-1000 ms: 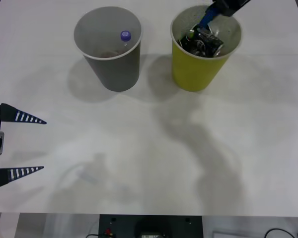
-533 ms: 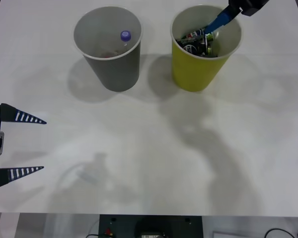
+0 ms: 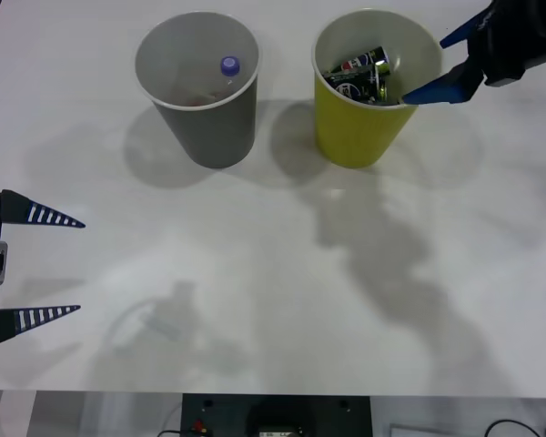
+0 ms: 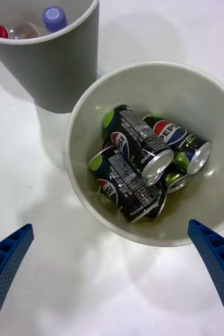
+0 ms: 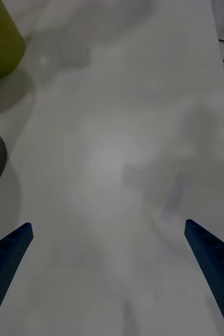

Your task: Put the can into the green bin and the plastic bottle into the gray bin

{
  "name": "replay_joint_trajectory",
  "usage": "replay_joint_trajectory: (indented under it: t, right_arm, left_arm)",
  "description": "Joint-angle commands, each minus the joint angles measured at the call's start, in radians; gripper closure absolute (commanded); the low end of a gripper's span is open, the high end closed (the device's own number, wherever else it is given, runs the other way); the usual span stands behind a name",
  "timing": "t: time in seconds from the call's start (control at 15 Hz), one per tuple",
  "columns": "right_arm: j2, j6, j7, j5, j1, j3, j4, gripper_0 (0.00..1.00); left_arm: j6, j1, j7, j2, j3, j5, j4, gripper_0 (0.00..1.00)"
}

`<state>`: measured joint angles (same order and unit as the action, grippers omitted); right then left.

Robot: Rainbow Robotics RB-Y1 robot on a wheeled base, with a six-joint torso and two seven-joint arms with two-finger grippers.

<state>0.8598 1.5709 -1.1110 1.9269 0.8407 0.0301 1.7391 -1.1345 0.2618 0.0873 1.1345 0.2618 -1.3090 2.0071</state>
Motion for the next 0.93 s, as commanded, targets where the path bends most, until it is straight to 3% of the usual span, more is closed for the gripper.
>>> replay_joint_trajectory:
  t: [0.07,0.47,0.93]
  right_arm:
    - [0.002,0.000,0.020,-0.019,-0.115,-0.058,0.111,0.00]
    - [0.002,0.000,0.091,-0.059,-0.351,-0.168,0.312,0.00]
    - [0.002,-0.023,0.447,-0.144,-0.557,-0.262,0.336,0.00]
  left_arm:
    - [0.000,0.000,0.000,0.000,0.000,0.000,0.000,0.00]
    - [0.000,0.000,0.000,0.000,0.000,0.000,0.000,0.00]
    - [0.000,0.000,0.000,0.000,0.000,0.000,0.000,0.00]
